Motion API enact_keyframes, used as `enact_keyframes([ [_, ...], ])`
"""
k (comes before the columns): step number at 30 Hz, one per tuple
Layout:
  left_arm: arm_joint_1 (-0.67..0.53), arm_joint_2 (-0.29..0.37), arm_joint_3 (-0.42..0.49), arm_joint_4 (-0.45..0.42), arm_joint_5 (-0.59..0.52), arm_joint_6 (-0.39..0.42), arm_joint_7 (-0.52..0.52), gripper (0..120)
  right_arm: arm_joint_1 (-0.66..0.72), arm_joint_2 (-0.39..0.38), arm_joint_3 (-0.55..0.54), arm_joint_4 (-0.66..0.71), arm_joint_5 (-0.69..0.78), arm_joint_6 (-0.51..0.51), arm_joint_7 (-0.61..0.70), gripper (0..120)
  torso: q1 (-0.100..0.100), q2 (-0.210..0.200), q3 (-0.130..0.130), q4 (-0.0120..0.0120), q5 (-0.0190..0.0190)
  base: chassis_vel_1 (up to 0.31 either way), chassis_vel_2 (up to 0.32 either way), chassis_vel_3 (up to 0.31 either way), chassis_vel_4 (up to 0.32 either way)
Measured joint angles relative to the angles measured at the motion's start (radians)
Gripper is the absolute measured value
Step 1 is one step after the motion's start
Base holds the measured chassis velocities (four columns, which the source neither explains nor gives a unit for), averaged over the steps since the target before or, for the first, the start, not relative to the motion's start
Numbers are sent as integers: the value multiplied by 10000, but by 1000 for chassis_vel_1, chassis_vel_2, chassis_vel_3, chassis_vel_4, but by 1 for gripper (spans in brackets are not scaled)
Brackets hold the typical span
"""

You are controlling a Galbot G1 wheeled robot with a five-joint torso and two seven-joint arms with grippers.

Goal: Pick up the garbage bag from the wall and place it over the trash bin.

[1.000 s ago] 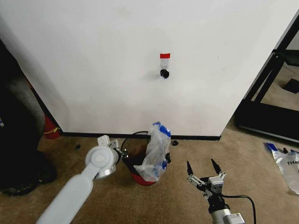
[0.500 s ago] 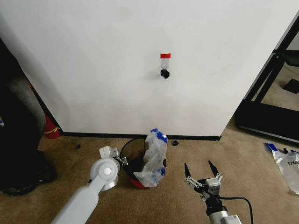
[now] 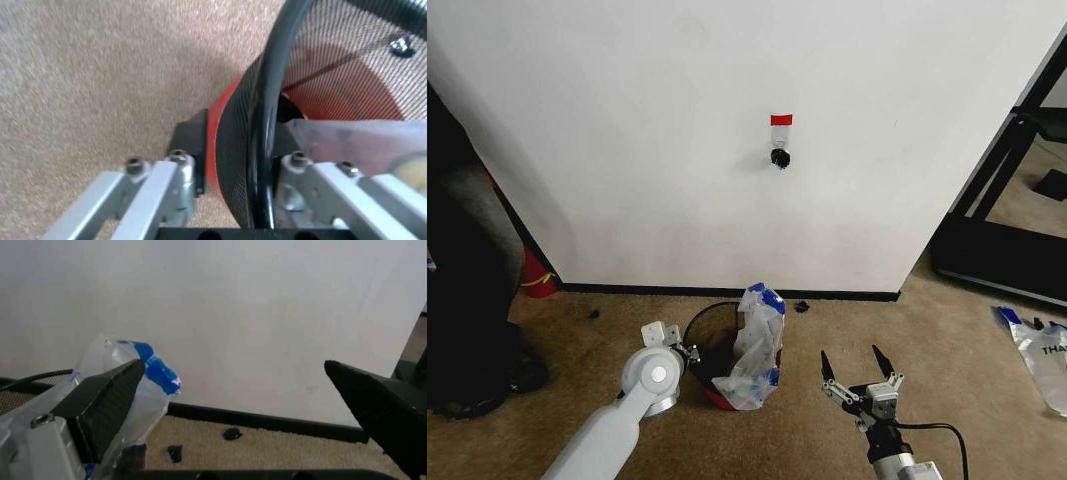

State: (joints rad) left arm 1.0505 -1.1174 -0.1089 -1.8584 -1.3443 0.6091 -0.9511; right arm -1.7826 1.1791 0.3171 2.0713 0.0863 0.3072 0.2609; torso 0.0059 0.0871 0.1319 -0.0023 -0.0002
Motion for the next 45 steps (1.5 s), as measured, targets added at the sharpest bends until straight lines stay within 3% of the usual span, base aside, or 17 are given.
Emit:
enact_keyframes([
  [13, -106, 1348, -189, -1395, 122, 503, 70, 72, 37, -83, -42, 64, -25, 8, 37, 100, 0, 0, 0, 0, 0, 0, 0, 0, 0],
  [16, -180, 1889, -244, -2207, 348, 575, 139, 84, 119, -121, -15, 51, 32, -27, 64, 100, 0, 0, 0, 3, 0, 0, 0, 0, 0],
  [20, -716, 2494, 269, -3203, 411, 730, 195, 98, 258, -127, 84, -35, 102, -159, 222, 100, 0, 0, 0, 1, 3, 0, 0, 0, 0],
  [23, -958, 2637, 470, -3458, 401, 793, 228, 99, 292, -117, 124, -55, 109, -203, 273, 100, 0, 0, 0, 1, 1, 0, 0, 0, 0],
  [26, -2169, 3074, 1471, -3999, 130, 896, 386, 100, 348, -31, 312, -135, 62, -250, 339, 100, 0, 0, 0, 1, 2, 0, 0, 0, 0],
  [28, -3300, 3221, 2323, -4003, -150, 918, 541, 100, 351, 10, 419, -182, 29, -252, 358, 100, 1, 0, 0, 0, 3, 0, 0, 0, 0],
  [29, -3300, 3221, 2323, -4003, -150, 918, 541, 100, 351, 10, 419, -182, 29, -252, 358, 100, 1, 0, 0, 0, 3, 0, 0, 0, 0],
  [31, -4907, 3131, 3833, -3613, -572, 1042, 604, 100, 335, 10, 534, -248, -1, -238, 363, 100, 2, -1, 1, 0, 1, 0, 0, 0, 0],
  [34, -6727, 2500, 5530, -2870, -1367, 1219, 321, 100, 320, 30, 609, -318, -20, -194, 363, 100, 2, -1, 2, 0, 1, 0, 0, 0, 0],
  [36, -7387, 2108, 6093, -2375, -1491, 1258, 210, 100, 322, 83, 610, -357, -59, -165, 360, 100, 2, -1, 1, -5, 9, 0, 0, 0, 0],
  [45, -7663, 1488, 6753, -1138, -1657, 1286, -26, 100, 500, 168, 445, -545, -108, -147, 346, 100, 2, -1, 1, 1, 4, 0, 0, 0, 0],
])
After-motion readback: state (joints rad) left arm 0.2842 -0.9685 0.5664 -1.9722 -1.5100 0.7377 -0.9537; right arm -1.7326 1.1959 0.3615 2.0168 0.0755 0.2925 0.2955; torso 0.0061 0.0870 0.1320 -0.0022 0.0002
